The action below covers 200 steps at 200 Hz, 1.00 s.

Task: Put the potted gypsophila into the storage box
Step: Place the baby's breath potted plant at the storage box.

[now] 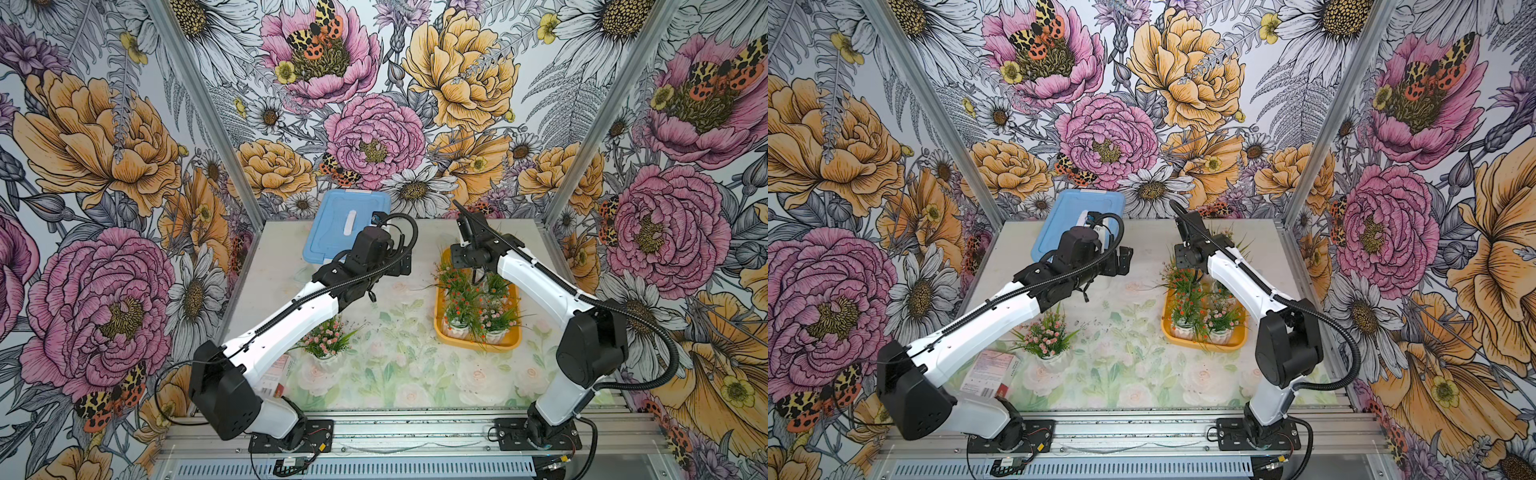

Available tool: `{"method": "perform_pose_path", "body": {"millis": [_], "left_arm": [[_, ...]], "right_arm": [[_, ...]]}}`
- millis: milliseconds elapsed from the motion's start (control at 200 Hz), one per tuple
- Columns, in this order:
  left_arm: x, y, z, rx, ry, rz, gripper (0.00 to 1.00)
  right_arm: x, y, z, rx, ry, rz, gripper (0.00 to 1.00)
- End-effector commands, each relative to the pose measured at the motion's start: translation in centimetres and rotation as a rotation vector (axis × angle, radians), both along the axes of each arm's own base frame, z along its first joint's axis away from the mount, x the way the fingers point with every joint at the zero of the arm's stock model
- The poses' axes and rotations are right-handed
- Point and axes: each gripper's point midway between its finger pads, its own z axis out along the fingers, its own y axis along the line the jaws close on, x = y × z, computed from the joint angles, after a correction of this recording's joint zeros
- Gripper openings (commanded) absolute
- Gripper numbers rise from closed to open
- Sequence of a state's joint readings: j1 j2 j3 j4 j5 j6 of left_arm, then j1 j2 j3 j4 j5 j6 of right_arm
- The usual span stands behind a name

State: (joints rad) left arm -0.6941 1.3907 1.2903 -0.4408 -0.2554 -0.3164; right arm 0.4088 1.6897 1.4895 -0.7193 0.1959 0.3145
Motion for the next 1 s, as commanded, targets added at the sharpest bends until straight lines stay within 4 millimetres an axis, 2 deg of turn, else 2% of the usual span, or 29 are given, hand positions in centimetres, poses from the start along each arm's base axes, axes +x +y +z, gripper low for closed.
{"method": "perform_pose_path", "body": {"millis": [0, 90, 190, 315, 490, 545, 565, 790, 995], "left_arm": [[-1.4, 2.0, 1.5, -0.033, -0.046, 0.05, 0.99], [-3.3, 3.5, 2.0, -0.075, -0.05, 0.059, 0.99], [-6.0, 5.7, 2.4, -0.12, -0.052, 0.075, 0.99], [-8.8, 9.8, 2.3, -0.133, -0.066, 0.164, 0.99], [-12.6, 14.1, 2.3, -0.108, -0.067, 0.216, 0.99], [-13.6, 15.1, 2.2, -0.104, -0.064, 0.219, 0.99], [-14.0, 15.3, 2.2, -0.109, -0.064, 0.22, 0.99], [-17.0, 18.4, 1.6, -0.145, -0.066, 0.262, 0.99], [-18.2, 19.2, 1.9, -0.17, -0.09, 0.257, 0.99]], "right_arm": [[-0.7, 0.1, 3.9, 0.06, -0.117, -0.032, 0.48], [-1.6, 0.6, 5.9, 0.092, -0.161, -0.053, 0.48], [-2.9, 2.3, 8.1, 0.178, -0.202, -0.062, 0.5], [-4.5, 4.9, 8.1, 0.18, -0.203, -0.024, 0.51], [-7.1, 10.2, 7.6, 0.185, -0.197, 0.05, 0.53], [-7.5, 11.4, 7.3, 0.183, -0.195, 0.061, 0.58], [-8.2, 12.7, 7.1, 0.183, -0.191, 0.089, 0.58], [-10.9, 20.0, 4.7, 0.193, -0.143, 0.252, 0.64], [-12.4, 24.9, -1.4, 0.248, 0.044, 0.349, 0.61]]}}
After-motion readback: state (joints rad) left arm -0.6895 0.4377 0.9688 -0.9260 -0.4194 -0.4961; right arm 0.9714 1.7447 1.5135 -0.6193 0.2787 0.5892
